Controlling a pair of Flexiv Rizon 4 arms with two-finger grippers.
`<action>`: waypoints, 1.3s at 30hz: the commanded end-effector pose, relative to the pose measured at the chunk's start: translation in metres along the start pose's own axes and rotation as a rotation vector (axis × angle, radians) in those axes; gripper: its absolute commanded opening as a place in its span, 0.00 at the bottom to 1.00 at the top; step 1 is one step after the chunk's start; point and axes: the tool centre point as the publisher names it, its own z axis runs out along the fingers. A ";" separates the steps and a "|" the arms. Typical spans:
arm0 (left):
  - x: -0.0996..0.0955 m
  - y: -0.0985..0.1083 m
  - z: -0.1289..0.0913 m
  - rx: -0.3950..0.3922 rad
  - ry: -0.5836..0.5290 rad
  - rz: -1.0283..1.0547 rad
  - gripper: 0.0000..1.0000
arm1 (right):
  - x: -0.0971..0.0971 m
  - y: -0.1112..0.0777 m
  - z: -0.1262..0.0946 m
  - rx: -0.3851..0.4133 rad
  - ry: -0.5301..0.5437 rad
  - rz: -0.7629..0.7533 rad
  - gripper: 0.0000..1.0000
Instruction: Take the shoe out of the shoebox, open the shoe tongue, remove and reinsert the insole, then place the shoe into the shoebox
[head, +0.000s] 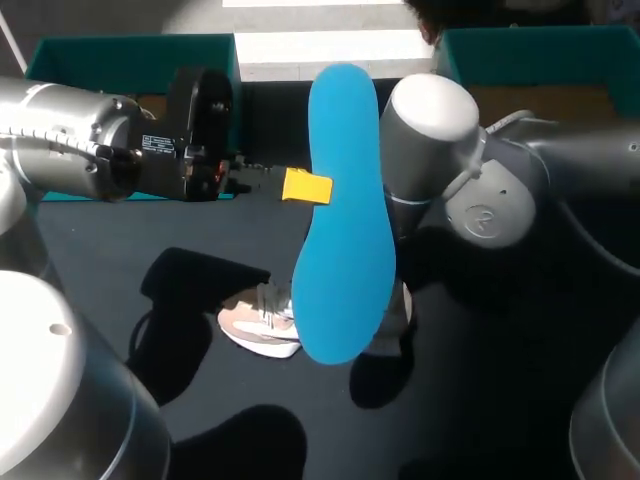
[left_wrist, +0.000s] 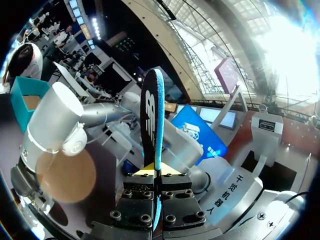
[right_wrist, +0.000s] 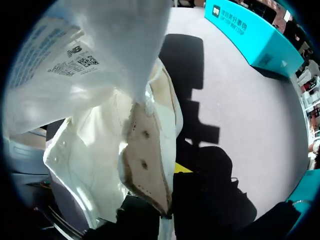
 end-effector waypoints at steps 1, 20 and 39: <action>0.000 0.002 0.001 0.002 -0.003 0.000 0.00 | 0.004 0.000 -0.013 0.012 0.001 0.047 0.00; 0.000 0.002 0.001 0.002 -0.003 0.000 0.00 | 0.017 0.012 -0.044 -0.185 -0.021 0.592 0.00; 0.000 0.002 0.001 0.002 -0.003 0.000 0.00 | 0.020 -0.003 -0.034 -0.327 -0.289 1.135 0.00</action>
